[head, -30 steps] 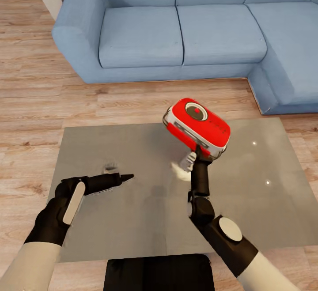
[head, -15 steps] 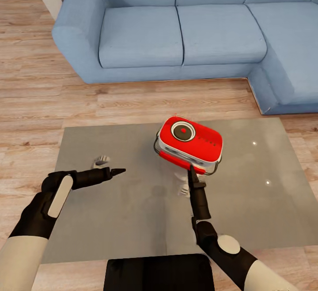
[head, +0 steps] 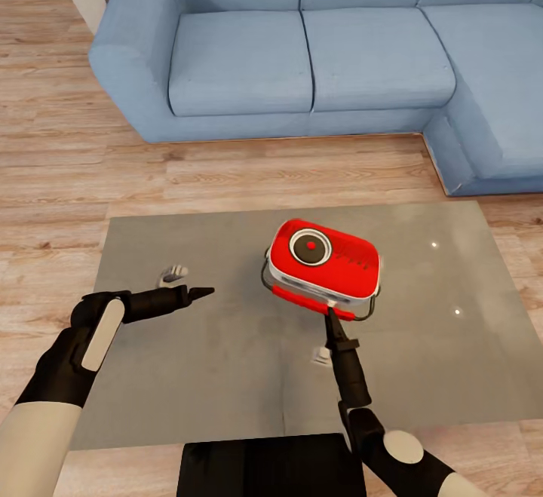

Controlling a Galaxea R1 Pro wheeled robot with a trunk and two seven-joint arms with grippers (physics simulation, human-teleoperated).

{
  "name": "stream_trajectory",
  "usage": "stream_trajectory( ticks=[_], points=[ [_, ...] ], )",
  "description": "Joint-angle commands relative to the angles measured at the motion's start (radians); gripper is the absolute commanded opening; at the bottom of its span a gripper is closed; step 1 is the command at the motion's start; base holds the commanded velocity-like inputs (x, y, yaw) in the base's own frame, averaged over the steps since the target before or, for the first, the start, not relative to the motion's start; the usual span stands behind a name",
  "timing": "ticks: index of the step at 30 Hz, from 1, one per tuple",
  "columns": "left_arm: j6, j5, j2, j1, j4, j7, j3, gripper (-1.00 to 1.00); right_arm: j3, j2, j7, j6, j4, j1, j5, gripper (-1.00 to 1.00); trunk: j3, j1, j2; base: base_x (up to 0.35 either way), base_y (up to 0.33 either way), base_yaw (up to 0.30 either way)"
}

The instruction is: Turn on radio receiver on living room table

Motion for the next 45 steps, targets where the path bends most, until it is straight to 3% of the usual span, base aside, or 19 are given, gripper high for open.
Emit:
stream_trajectory(
  ticks=[1, 17, 24, 26, 31, 45],
  points=[
    [0.000, 0.000, 0.000, 0.000, 0.000, 0.001, 0.000, 1.00, 0.003, -0.001, 0.000, 0.001, -0.001, 0.000, 0.001, -1.00, 0.000, 0.000, 0.000, 0.000, 0.000, 0.000],
    [0.021, -0.010, 0.000, 0.000, 0.001, 0.007, -0.001, 1.00, 0.032, -0.006, -0.001, -0.010, -0.001, 0.002, 0.001, -1.00, 0.000, 0.000, 0.000, 0.000, 0.000, 0.000],
    [0.040, -0.013, 0.000, 0.000, -0.006, 0.006, -0.001, 1.00, 0.088, -0.006, 0.004, -0.009, -0.001, 0.002, -0.003, -1.00, 0.000, 0.000, 0.000, 0.000, 0.000, 0.000],
    [0.040, -0.024, 0.010, 0.011, -0.009, 0.007, 0.000, 1.00, 0.099, -0.001, 0.002, -0.012, 0.013, 0.005, 0.002, -1.00, 0.000, 0.000, 0.000, 0.000, 0.000, 0.000],
    [0.043, -0.022, 0.011, 0.014, -0.009, 0.005, 0.000, 1.00, 0.085, -0.002, 0.007, -0.010, 0.027, 0.007, 0.008, -1.00, 0.000, 0.000, 0.000, 0.000, 0.000, 0.000],
    [0.047, -0.020, 0.010, 0.015, -0.009, 0.004, 0.001, 1.00, 0.104, -0.006, 0.009, 0.011, 0.030, 0.046, 0.009, -1.00, 0.000, 0.000, 0.000, 0.000, 0.000, 0.000]
  ],
)
